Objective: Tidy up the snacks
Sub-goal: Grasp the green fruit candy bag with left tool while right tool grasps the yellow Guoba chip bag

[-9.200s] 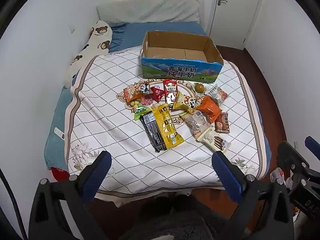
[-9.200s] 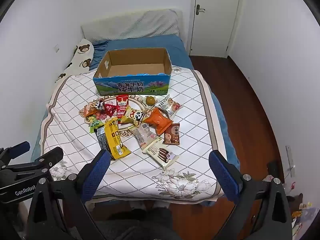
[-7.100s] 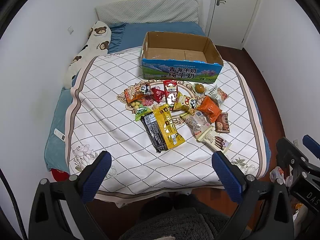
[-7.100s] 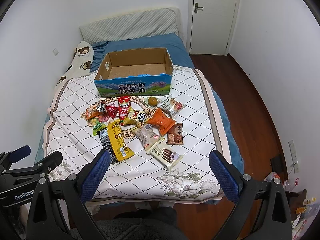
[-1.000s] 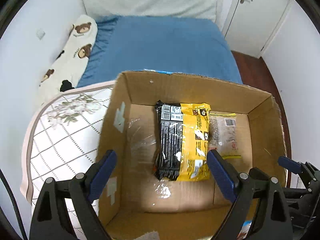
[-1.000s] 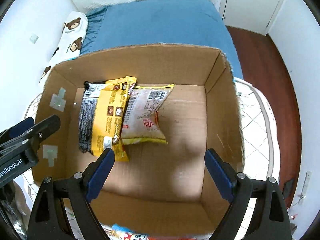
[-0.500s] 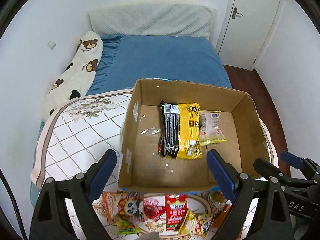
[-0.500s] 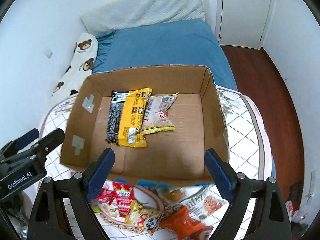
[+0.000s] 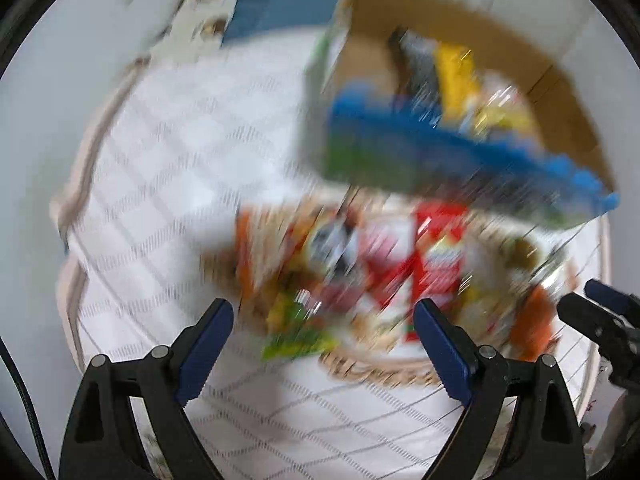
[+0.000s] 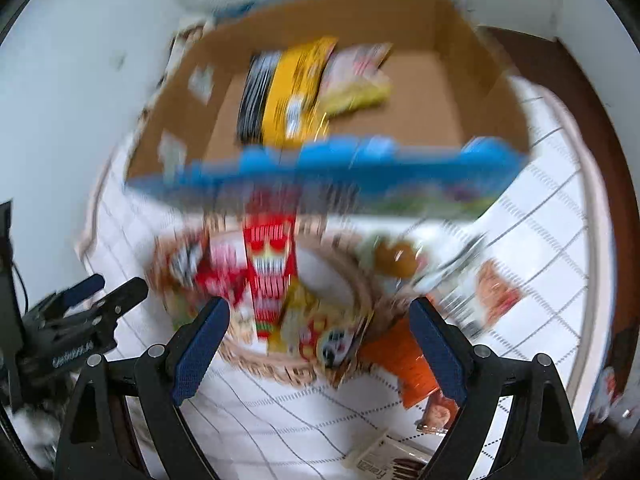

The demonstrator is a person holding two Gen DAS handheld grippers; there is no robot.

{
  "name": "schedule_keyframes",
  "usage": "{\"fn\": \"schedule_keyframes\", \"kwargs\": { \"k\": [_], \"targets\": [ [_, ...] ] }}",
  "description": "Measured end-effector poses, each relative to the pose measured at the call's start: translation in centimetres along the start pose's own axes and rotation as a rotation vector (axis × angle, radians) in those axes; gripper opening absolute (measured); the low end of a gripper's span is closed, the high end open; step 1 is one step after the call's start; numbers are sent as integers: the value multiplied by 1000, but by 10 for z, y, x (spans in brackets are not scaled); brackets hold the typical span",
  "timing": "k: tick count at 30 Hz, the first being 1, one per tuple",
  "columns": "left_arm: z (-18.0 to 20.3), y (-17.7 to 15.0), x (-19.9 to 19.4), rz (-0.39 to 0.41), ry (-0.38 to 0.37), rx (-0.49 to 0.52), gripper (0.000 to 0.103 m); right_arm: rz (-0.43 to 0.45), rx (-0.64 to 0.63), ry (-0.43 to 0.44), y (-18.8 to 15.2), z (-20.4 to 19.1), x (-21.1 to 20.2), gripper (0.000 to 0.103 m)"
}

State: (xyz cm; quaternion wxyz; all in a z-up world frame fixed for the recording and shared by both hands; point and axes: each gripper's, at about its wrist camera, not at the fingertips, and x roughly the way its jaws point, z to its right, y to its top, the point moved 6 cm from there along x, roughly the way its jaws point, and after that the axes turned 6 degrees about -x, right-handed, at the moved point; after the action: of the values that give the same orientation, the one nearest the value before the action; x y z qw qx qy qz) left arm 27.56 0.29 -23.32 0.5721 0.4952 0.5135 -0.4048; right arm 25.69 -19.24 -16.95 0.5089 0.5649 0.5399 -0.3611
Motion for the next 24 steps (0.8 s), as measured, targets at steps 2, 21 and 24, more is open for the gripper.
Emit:
{"fn": "schedule_keyframes", "kwargs": {
  "k": [2, 21, 24],
  "targets": [
    [-13, -14, 19, -45, 21, -17, 92, -63, -91, -27, -8, -11, 21, 93],
    [-38, -23, 86, -184, -6, -108, 92, -313, -76, -99, -32, 1, 120, 59],
    [-35, -12, 107, -209, 16, -105, 92, -297, 180, 46, -37, 19, 120, 66]
  ]
}}
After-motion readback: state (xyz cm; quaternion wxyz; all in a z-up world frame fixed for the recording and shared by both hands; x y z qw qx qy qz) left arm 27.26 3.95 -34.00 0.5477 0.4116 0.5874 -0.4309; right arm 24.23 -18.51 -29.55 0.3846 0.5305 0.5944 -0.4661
